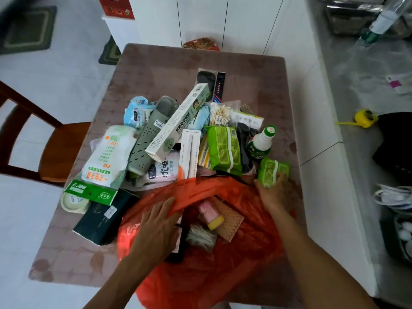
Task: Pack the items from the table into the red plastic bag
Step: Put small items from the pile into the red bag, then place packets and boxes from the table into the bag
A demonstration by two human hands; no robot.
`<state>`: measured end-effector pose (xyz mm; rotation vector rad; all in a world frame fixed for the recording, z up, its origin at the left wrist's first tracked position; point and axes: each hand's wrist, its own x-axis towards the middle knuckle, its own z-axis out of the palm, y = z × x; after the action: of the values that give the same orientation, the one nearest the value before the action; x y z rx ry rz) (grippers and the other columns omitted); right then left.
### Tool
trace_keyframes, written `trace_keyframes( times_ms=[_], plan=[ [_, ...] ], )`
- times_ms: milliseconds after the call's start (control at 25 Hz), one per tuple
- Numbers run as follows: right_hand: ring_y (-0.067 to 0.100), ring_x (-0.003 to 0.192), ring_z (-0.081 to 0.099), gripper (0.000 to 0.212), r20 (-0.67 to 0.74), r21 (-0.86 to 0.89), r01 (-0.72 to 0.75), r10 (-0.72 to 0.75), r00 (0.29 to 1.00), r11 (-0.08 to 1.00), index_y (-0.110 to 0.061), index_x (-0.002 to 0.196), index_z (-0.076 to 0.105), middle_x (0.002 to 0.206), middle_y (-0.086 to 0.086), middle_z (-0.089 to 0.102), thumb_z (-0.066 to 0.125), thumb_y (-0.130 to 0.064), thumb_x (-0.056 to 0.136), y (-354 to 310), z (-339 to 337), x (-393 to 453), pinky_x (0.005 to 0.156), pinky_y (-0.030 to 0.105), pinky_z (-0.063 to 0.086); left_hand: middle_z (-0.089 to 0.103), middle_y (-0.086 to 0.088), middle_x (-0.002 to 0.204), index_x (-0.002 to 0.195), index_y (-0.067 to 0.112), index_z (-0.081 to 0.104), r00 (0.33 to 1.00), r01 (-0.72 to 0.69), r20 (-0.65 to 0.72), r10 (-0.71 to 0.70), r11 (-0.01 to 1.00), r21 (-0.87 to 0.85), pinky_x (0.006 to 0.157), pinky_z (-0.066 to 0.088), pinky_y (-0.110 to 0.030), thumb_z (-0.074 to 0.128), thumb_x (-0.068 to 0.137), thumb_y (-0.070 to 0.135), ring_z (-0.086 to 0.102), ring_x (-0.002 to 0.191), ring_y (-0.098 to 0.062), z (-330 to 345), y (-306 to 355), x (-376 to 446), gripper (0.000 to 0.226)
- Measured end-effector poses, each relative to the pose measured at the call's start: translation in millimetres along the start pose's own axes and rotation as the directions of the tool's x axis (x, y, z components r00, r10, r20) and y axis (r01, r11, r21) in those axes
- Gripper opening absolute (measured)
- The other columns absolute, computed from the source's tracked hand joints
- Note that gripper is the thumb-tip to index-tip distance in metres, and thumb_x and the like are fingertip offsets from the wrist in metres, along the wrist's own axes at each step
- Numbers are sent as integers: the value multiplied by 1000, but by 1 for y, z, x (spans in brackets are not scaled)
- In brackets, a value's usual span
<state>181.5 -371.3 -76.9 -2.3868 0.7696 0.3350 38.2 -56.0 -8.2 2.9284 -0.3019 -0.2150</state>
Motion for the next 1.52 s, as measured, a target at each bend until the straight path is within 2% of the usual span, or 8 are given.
trace_keyframes(
  times_ms=[240, 520, 640, 760, 920, 1200, 1400, 1520],
  plan=[
    [37, 106, 59, 93, -105, 110, -95, 107, 989, 989, -21, 136, 28, 120, 6, 56, 80, -42, 61, -20, -36, 13, 86, 43, 46, 52, -17, 139, 128, 6, 56, 1000, 30, -1, -30, 997, -64, 91, 50, -51, 48, 77, 30, 52, 119, -36, 8, -6, -1, 57],
    [10, 111, 57, 83, -586, 342, 642, -379, 717, 686, -26, 133, 35, 125, -8, 53, 79, -23, 64, -47, -119, -120, 89, 29, 48, 58, -14, 132, 131, 8, 56, 999, -24, -26, 22, 997, -69, 85, 53, -48, 45, 75, 31, 56, 113, -36, -11, 29, 40, 62],
    [-7, 108, 54, 83, -317, 298, 710, -636, 704, 638, -19, 132, 43, 121, -18, 52, 78, -32, 59, -32, -75, -187, 84, 17, 47, 60, -12, 131, 131, 8, 57, 997, -53, 42, 59, 988, -143, 82, 55, -45, 51, 75, 31, 58, 113, -35, -2, 34, 54, 61],
    [13, 112, 58, 83, 48, 212, 519, -539, 841, 828, -44, 128, 42, 124, -8, 58, 76, -37, 52, 4, -3, -197, 91, 33, 49, 63, -15, 127, 129, 6, 58, 996, -85, 17, 91, 971, -226, 89, 50, -44, 57, 69, 23, 59, 111, -35, 3, 22, 51, 63],
    [36, 111, 58, 87, -110, 140, 196, -182, 977, 970, -23, 133, 45, 125, 12, 58, 82, -30, 55, 32, 20, -157, 87, 41, 46, 70, -11, 110, 112, 9, 68, 984, -110, -165, 64, 952, -285, 84, 42, -29, 44, 67, 11, 57, 94, -26, -3, 7, 36, 51],
    [39, 112, 52, 93, 60, -426, 135, -120, 991, 895, -17, 148, 25, 140, 16, 43, 67, -57, 75, 22, 28, -138, 86, 47, 48, 65, -13, 123, 121, 6, 63, 985, -94, -171, 34, 929, -357, 94, 41, -32, 45, 73, 16, 60, 104, -29, -3, 4, 31, 53],
    [22, 113, 54, 41, -260, -7, 646, -626, 735, 763, -13, 125, 56, 124, 5, 60, 60, -26, 87, -65, -9, -138, 93, 33, 44, 69, -5, 114, 112, 13, 68, 985, -106, -171, 40, 911, -399, 85, 41, -27, 60, 73, 9, 63, 97, -25, 1, -6, 33, 40],
    [22, 124, 46, 65, -73, 110, 502, -497, 865, 858, -18, 139, 41, 138, 4, 48, 66, -40, 83, -131, -4, -79, 100, 37, 40, 68, 3, 108, 102, 23, 71, 990, -117, -118, 75, 901, -417, 76, 44, -26, 56, 76, 15, 63, 91, -22, -5, -7, 23, 31]
  ],
)
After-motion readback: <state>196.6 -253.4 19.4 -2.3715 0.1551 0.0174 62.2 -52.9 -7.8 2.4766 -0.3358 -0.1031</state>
